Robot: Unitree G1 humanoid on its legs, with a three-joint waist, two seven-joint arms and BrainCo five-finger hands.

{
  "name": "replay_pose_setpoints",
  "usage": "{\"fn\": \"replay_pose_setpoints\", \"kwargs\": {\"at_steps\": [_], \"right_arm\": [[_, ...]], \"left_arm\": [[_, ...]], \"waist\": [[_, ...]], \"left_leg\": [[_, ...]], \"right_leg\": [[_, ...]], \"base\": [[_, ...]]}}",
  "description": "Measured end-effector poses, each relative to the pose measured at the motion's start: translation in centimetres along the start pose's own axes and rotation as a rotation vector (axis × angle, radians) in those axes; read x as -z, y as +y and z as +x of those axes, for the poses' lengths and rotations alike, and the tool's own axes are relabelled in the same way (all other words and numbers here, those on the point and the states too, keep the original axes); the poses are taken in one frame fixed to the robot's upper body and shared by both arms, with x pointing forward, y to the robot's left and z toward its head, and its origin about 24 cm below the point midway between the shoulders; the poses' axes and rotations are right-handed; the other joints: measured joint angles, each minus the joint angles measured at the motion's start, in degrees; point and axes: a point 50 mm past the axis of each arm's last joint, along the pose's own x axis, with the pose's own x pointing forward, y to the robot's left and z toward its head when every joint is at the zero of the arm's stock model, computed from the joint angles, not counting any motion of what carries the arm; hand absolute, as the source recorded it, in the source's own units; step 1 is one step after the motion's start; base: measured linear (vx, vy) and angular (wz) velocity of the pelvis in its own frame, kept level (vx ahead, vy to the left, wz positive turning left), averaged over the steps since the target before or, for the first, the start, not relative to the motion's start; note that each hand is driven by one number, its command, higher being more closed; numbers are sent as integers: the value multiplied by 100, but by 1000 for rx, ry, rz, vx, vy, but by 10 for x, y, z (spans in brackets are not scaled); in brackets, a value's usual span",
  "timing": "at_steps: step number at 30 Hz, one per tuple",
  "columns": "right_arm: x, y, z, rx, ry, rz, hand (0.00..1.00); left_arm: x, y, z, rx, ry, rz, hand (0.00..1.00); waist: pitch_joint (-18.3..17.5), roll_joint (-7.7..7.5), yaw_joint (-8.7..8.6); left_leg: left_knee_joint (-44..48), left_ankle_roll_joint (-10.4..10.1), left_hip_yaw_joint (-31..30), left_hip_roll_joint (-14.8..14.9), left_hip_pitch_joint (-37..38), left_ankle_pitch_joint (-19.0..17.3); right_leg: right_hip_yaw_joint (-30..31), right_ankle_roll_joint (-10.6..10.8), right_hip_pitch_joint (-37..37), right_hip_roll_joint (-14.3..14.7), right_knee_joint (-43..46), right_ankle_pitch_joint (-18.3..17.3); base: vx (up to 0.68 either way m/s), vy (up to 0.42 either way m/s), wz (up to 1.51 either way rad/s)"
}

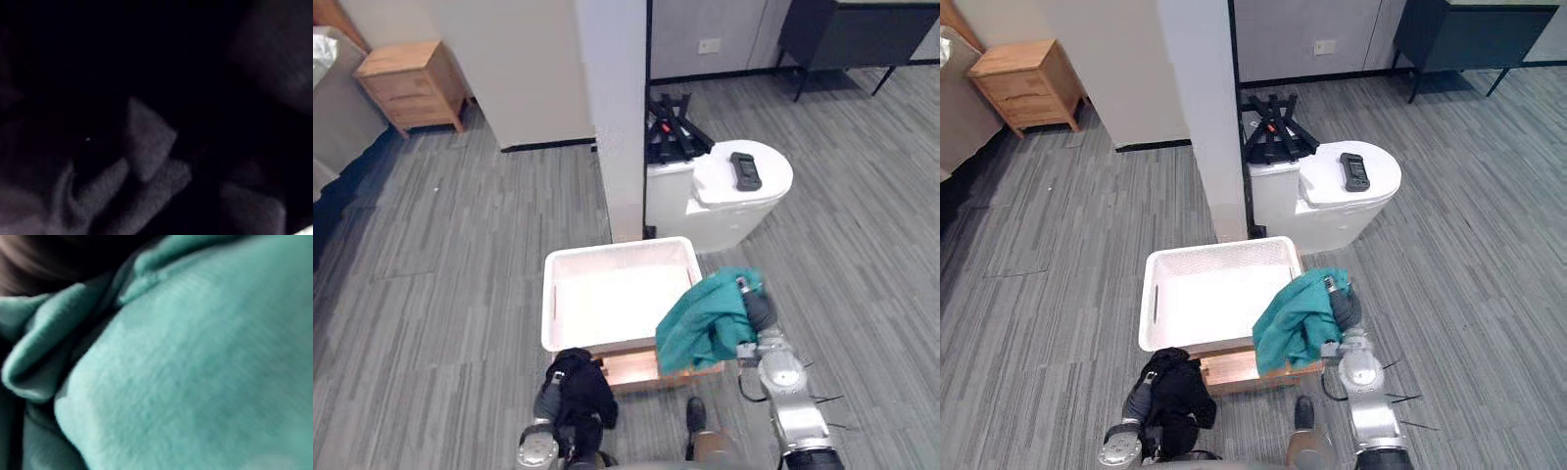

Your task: Tidy the bed and pick cloth on bed and put in laundry

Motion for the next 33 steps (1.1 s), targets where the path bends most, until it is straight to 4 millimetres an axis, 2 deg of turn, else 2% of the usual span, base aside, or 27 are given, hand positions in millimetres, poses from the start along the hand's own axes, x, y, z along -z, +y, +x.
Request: {"fn": "replay_pose_setpoints", "kwargs": {"at_steps": [1, 2, 4, 8, 10, 13, 14, 16, 17, 18, 19, 21, 22, 24, 26, 29, 31, 33], "right_arm": [[-12, -16, 5, 44, -61, -30, 100], [-20, -24, 8, 65, -97, -45, 100], [-53, -49, 19, 134, -255, -97, 100], [-99, -63, 30, 153, -472, -137, 100], [-118, -60, 35, 130, -554, -143, 100], [-147, -38, 43, 46, -666, -139, 100], [-156, -27, 44, 3, -697, -132, 100], [-169, -5, 51, -82, -735, -135, 100], [-171, 1, 55, -107, -739, -143, 100], [-171, 4, 58, -125, -733, -147, 100], [-170, 8, 58, -141, -726, -141, 100], [-169, 11, 58, -167, -723, -150, 100], [-170, 12, 58, -177, -729, -153, 100], [-172, 14, 58, -191, -735, -157, 100], [-171, 23, 59, -234, -726, -170, 100], [-160, 44, 62, -322, -669, -184, 100], [-161, 55, 66, -378, -661, -219, 100], [-166, 62, 72, -405, -661, -261, 100]], "left_arm": [[-2, 0, 1, 1, -6, 0, 100], [-3, 0, 1, 1, -11, 1, 100], [-7, 3, 3, -4, -38, 5, 100], [-5, 9, 5, -14, -31, 27, 100], [-2, 11, 5, -18, -19, 32, 100], [-1, 13, 5, -24, -12, 20, 100], [-1, 14, 5, -26, -13, 13, 100], [-4, 12, 6, -28, -23, -17, 100], [-4, 10, 5, -25, -25, -29, 100], [-3, 7, 4, -23, -20, -51, 100], [-3, 10, 5, -26, -21, -60, 100], [0, 12, 4, -27, -10, -63, 100], [5, 11, 1, -25, 7, -69, 100], [6, 9, 1, -18, 7, -67, 100], [3, 8, 2, -15, 0, -64, 100], [1, 7, 3, -5, -10, -52, 100], [-6, 1, 5, 15, -36, -48, 100], [-18, -7, 7, 48, -85, -42, 100]], "waist": [[-7, -14, -2], [-13, -18, -15], [-17, -23, -76], [-23, -31, -106], [-23, -31, -102], [-18, -30, 28], [-7, -44, 96], [86, -35, 130], [113, 25, 191], [94, 128, 263], [155, -39, 325], [156, -162, 360], [121, -205, 353], [129, -190, 353], [160, -120, 344], [197, -57, 349], [285, 39, 343], [514, 200, 357]], "left_leg": [[-5, -7, 29, 26, 21, -4], [-6, -11, 32, 26, 24, -7], [-8, -14, 55, 10, 17, -8], [-17, -14, 69, -20, 13, -6], [-16, -15, 95, -32, 22, -4], [522, -121, 92, 135, -105, -155], [1063, -74, -163, 243, -310, -258], [1907, -47, -1354, 261, -835, -402], [1826, -75, -1801, 192, -828, -511], [1479, -90, -1982, 232, -659, -731], [1106, -140, -1951, 83, -551, -685], [768, -91, -1903, -111, -456, -523], [507, -81, -1861, -240, -421, -393], [386, -97, -1844, -317, -445, -329], [368, -104, -1848, -374, -589, -257], [368, -116, -1919, -346, -711, -233], [361, -115, -1925, -342, -807, -233], [363, -112, -1956, -376, -955, -230]], "right_leg": [[24, -6, 28, 33, -5, 5], [31, -5, 29, 35, -5, 5], [75, 48, 35, 33, -87, 141], [97, 74, 60, 22, -188, 266], [122, 74, 59, 19, -190, 266], [316, 70, 55, 122, -223, 261], [419, 49, 63, 222, -261, 248], [454, -102, 139, 263, -272, 203], [488, -139, 164, 336, -278, 235], [509, -156, 175, 464, -330, 263], [494, -160, 139, 381, -336, 260], [535, -157, 75, 215, -336, 262], [545, -142, -10, 77, -334, 247], [552, -143, -95, 19, -334, 248], [553, -166, -237, -7, -333, 268], [512, -92, -341, 35, -332, 365], [501, -124, -438, 27, -332, 417], [470, -114, -571, 2, -331, 483]], "base": [[19, -88, -11], [3, -43, -9], [-13, -8, -6], [-39, 6, -3], [-45, -8, -6], [-52, -27, -26], [-78, -74, -22], [-106, -6, -7], [-129, 98, -17], [-144, 98, -8], [-115, 65, 3], [-73, 28, 10], [-65, 42, 4], [-32, 51, 0], [-8, 33, 1], [34, 1, 1], [0, 0, 0], [-22, 17, 6]]}}
